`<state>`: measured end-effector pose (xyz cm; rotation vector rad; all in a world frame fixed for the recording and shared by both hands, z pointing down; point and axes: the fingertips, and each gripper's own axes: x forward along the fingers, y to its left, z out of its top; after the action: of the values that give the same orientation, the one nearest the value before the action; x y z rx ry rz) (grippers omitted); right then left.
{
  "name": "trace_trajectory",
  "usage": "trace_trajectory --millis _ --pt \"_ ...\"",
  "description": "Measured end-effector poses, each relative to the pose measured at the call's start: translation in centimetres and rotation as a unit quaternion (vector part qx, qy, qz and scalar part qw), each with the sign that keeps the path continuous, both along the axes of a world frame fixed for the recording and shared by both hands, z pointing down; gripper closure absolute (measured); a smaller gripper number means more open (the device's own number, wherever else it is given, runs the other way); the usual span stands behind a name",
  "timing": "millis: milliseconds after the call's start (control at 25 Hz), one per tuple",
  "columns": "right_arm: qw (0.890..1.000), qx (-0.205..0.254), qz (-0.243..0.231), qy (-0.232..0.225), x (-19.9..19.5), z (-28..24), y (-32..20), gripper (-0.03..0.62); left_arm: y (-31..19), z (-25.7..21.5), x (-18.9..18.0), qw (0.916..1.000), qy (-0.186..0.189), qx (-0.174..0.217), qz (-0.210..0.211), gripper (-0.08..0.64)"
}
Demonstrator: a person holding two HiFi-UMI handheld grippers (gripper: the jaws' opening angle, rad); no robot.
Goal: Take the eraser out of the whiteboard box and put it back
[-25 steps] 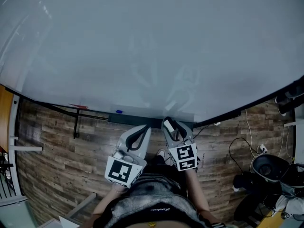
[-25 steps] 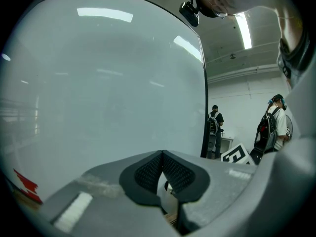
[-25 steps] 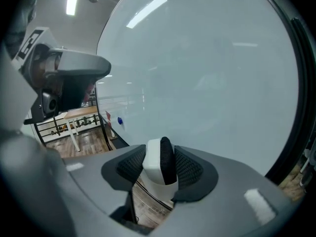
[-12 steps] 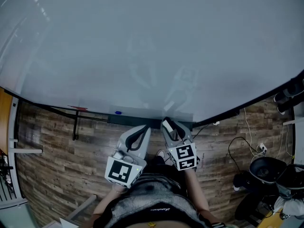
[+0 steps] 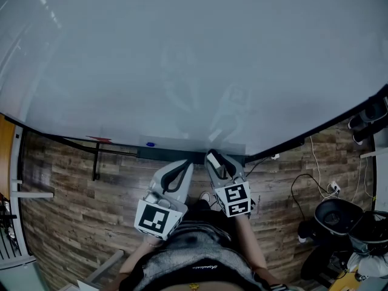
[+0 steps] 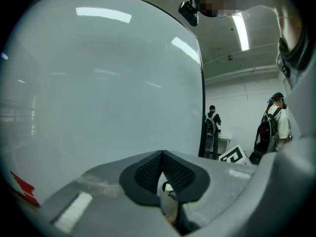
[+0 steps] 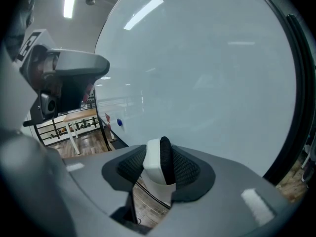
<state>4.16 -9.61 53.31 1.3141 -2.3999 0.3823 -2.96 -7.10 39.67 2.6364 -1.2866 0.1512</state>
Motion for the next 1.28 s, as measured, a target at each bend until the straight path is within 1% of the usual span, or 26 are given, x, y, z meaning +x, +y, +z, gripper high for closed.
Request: trace_trajectory --millis 360,600,1160,1280 --pt "1.0 0.001 0.003 0.007 0.1 -0.1 0.1 0.434 0.0 -0.3 0.2 1.0 0.004 0.002 0.008 0.558" --pt "1.0 0.005 0.001 0.007 0.1 -1.3 0.2 0.434 0.1 -0.2 0.4 0.9999 0.002 0.003 0.016 0.558" --pt "0.999 0.039 -0.009 0.002 -0.5 -6.7 0.7 0.434 0.2 -0.3 0.6 0.9996 0.011 0.001 0.027 0.558" --pt "0.999 0.047 -0.011 0.001 -0.6 -7.9 1.0 0.434 0.3 -0.1 0.6 0.9995 0.008 0.005 0.031 0.558"
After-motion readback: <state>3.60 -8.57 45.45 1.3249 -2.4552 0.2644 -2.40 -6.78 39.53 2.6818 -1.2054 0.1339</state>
